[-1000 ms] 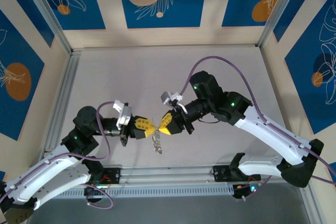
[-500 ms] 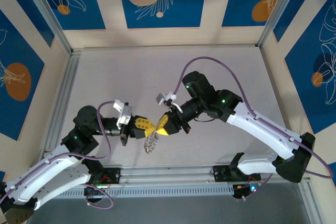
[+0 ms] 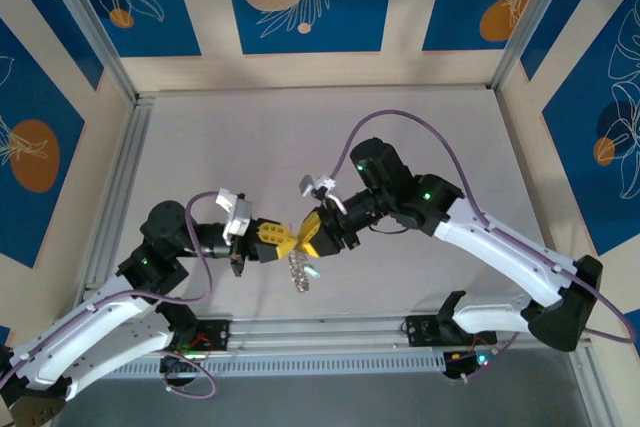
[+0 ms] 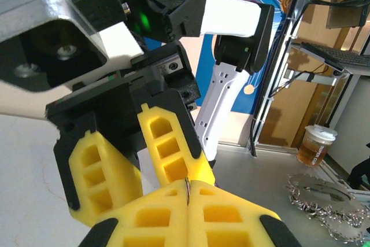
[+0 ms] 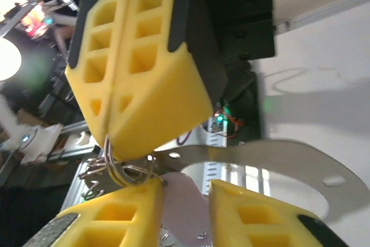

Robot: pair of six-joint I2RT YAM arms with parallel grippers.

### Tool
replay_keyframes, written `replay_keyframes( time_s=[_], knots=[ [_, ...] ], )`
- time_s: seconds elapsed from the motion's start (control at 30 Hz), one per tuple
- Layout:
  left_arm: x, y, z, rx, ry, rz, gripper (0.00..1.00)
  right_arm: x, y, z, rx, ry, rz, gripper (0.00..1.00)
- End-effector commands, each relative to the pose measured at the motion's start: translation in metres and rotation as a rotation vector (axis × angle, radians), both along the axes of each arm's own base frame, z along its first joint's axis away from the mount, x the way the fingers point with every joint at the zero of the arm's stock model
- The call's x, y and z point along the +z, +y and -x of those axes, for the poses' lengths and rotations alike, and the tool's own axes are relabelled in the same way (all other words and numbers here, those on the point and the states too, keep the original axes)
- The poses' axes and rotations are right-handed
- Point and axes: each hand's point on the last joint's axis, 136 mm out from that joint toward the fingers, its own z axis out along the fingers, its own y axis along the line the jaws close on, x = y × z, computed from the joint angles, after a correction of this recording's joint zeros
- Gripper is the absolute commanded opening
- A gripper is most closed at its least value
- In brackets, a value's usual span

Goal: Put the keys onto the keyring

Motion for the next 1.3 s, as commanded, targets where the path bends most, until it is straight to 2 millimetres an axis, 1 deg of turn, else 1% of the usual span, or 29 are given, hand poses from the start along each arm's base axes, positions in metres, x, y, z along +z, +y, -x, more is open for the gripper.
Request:
replay_keyframes(
  time_s=[0.0, 0.07, 0.13, 0.43, 0.53, 0.7, 0.8, 1.03, 1.27],
  knots=[
    [0.028, 0.005, 0.009, -0.024, -0.071, 0.082, 0.00, 0.010, -0.017, -0.022, -0.185, -0.151, -0.004, 0.35],
    [0.029, 0.006, 0.009, -0.026, -0.072, 0.089, 0.00, 0.019, -0.024, -0.021, -0.213, -0.194, -0.036, 0.37],
    [0.031, 0.006, 0.009, -0.028, -0.073, 0.099, 0.00, 0.027, -0.027, -0.019, -0.218, -0.216, -0.086, 0.38],
    [0.039, 0.006, 0.008, -0.032, -0.054, 0.166, 0.00, 0.039, -0.014, -0.007, -0.150, -0.215, -0.221, 0.35],
    [0.043, 0.007, 0.007, -0.036, -0.049, 0.203, 0.00, 0.047, -0.012, -0.006, -0.151, -0.247, -0.278, 0.35],
    [0.050, 0.007, 0.002, -0.024, -0.032, 0.269, 0.00, 0.059, -0.009, 0.004, -0.121, -0.294, -0.367, 0.35],
    [0.054, 0.009, -0.001, -0.005, -0.033, 0.298, 0.00, 0.060, -0.008, 0.007, -0.132, -0.331, -0.383, 0.36],
    [0.055, 0.008, -0.004, 0.007, -0.027, 0.302, 0.00, 0.060, -0.006, 0.009, -0.147, -0.356, -0.395, 0.36],
    [0.054, 0.007, -0.004, 0.002, -0.022, 0.300, 0.00, 0.065, -0.004, 0.000, -0.205, -0.376, -0.431, 0.36]
  ],
)
